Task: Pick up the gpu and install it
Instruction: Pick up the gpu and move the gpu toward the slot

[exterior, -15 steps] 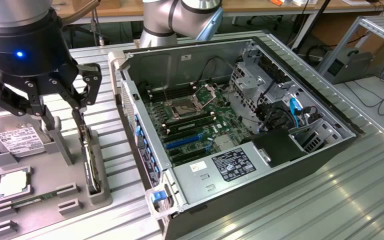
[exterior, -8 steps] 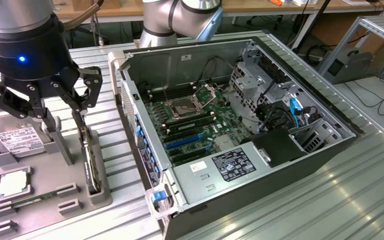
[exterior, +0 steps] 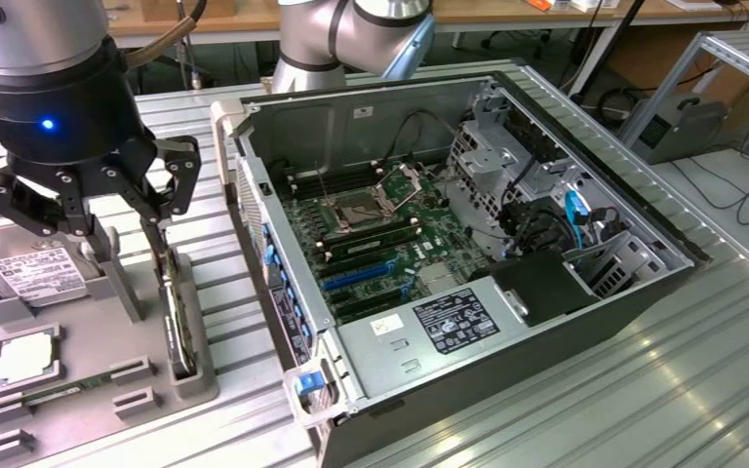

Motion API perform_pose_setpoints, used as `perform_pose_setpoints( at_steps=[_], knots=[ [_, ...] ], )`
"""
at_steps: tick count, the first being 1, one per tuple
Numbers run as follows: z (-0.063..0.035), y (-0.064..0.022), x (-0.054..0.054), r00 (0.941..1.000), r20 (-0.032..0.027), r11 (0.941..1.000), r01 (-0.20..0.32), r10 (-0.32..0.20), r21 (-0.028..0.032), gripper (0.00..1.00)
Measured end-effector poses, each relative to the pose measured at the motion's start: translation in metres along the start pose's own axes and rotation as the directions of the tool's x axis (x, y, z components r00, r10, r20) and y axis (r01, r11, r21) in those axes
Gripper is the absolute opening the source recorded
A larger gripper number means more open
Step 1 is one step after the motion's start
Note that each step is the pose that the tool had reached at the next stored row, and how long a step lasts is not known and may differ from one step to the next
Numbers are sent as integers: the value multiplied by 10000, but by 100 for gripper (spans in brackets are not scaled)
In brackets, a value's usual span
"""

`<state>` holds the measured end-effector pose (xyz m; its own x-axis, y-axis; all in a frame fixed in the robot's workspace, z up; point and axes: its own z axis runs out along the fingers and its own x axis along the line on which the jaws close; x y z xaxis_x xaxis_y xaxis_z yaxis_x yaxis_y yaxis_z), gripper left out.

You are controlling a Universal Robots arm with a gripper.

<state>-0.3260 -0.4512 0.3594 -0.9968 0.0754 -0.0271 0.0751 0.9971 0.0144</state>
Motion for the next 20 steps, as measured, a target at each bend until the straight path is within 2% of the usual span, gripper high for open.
perform_pose_setpoints(
  at_steps=[3, 9, 17, 20],
  knots=[
    [12, 0, 0, 10000, 0, 10000, 0, 0, -1, 48],
    [108, -2, 3, 10000, 1, 10000, 0, 0, -1, 48],
    [164, -2, 5, 10000, 1, 10000, 0, 0, -1, 48],
    [228, -3, 6, 10000, 0, 10000, 0, 0, 1, 48]
  ],
)
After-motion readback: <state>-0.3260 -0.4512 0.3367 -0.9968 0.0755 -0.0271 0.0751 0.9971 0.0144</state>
